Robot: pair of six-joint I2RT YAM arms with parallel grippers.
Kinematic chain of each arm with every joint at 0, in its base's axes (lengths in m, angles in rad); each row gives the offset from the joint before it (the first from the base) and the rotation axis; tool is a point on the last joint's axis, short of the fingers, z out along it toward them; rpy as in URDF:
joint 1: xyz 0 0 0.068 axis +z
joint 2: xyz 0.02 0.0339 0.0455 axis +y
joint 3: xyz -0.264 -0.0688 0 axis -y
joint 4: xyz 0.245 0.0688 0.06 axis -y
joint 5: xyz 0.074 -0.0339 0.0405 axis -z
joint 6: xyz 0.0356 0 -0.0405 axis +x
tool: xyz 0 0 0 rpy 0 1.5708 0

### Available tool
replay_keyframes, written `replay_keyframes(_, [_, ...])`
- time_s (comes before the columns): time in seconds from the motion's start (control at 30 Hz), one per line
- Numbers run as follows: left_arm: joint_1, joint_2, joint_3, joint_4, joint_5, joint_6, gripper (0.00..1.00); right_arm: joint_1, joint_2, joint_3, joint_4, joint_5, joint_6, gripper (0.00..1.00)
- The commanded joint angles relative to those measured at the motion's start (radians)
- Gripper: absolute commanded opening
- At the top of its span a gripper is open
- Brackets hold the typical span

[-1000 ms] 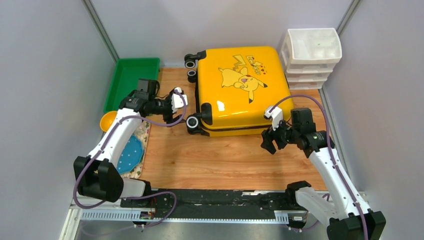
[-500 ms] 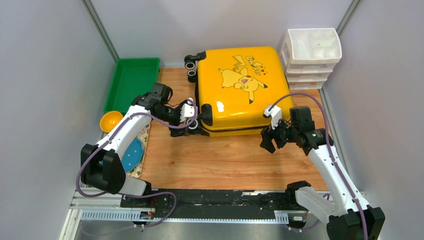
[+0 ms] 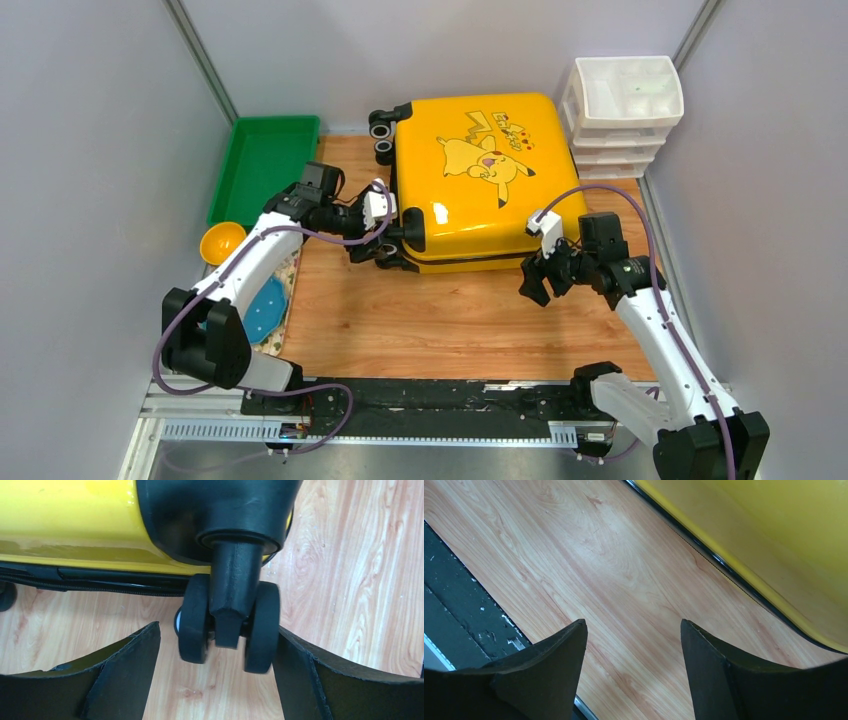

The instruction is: Open, take out, and arrange the luggage

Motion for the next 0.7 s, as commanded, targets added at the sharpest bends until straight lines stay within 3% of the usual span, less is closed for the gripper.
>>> replay_keyframes(0.0, [0.0,0.003,-0.033,0.126,0.018,-0.065,0.88,0.003,-0.007,0.036,0.008,-0.015,0.012,0.72])
replay_keyframes(0.13, [-0.001,0.006,-0.039,0.158,0.05,-0.063,0.85,0.002,-0.005,0.037,0.002,-0.02,0.01,0.72])
replay_keyframes(0.37, [-0.005,0.017,-0.016,0.109,0.113,-0.017,0.51,0.002,-0.016,0.011,0.011,-0.042,0.01,0.72])
replay_keyframes(0.47, [-0.005,0.01,0.016,0.042,0.174,0.014,0.23,0.003,-0.039,0.005,0.011,-0.048,-0.003,0.72])
replay_keyframes(0.5, [-0.003,0.015,0.033,0.028,0.185,-0.017,0.01,0.003,-0.051,-0.006,0.016,-0.054,-0.009,0.72])
replay_keyframes(0.57, [0.008,0.009,0.074,0.041,0.21,-0.08,0.0,0.002,-0.083,-0.024,0.028,-0.054,-0.022,0.71])
replay_keyframes(0.6, [0.015,-0.005,0.082,0.073,0.217,-0.188,0.0,0.003,-0.123,-0.045,0.048,-0.057,-0.025,0.71])
replay_keyframes(0.67, [0.043,-0.026,0.081,0.197,0.231,-0.29,0.0,0.003,-0.163,-0.07,0.074,-0.058,-0.031,0.68])
